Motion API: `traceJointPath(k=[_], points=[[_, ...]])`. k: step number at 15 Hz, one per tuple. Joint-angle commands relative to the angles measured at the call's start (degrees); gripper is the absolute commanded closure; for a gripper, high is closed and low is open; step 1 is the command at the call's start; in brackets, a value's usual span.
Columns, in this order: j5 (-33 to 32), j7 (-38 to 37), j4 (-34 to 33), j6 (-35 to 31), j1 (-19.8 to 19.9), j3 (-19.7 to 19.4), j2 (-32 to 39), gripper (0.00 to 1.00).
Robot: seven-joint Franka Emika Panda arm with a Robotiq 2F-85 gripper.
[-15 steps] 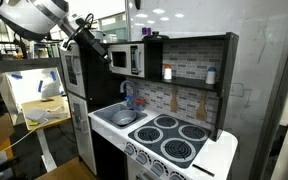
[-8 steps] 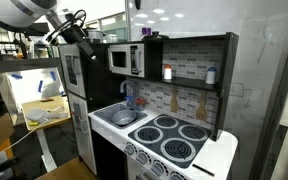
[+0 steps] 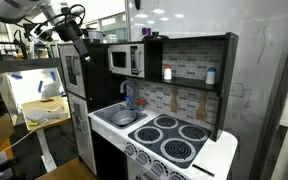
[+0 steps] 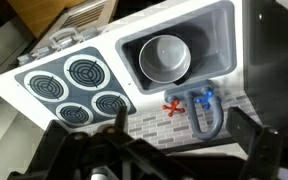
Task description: Close the door of the cabinet above the sink
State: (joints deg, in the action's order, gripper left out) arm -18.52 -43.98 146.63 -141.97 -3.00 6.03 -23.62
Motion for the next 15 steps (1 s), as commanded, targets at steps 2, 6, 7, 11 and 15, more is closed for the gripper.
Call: traceJointPath(k=[2,6,7,11,15], points=[[13.1,12.8,1.9,7.2,-0.4,-2.8,-5.3,0.0],[20.2,18.4,2.1,18.9,0.7,-3.0,-12.3,0.0],[21.4,18.8,2.0,22.4,0.8,-2.8,-14.3,0.0],[22.8,19.1,1.5,25.5,2.1,-1.4,-16.5,0.0],[22.9,19.2,2.1,25.6,2.1,-1.4,-16.6,0.0]])
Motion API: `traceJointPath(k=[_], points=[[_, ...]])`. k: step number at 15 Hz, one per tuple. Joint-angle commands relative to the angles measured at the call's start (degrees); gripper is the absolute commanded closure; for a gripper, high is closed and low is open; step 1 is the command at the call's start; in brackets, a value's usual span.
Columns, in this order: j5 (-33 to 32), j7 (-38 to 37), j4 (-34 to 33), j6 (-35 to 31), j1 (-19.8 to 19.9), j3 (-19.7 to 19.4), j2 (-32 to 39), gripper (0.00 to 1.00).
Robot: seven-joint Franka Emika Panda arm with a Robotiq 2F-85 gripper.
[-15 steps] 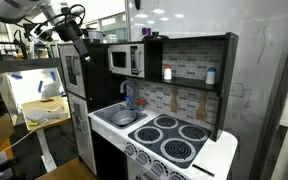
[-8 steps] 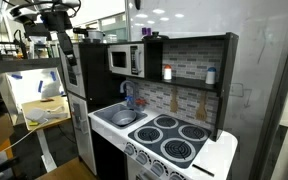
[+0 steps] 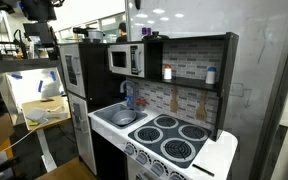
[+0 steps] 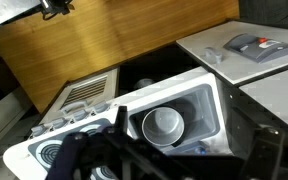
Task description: Close the door of the cabinet above the sink
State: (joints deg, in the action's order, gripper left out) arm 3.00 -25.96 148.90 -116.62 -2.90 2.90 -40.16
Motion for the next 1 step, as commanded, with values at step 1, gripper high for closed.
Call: traceJointPath(k=[1], points=[[1.3,1.2,-0.1,0.2,2.0,1.7,0.0,0.0]])
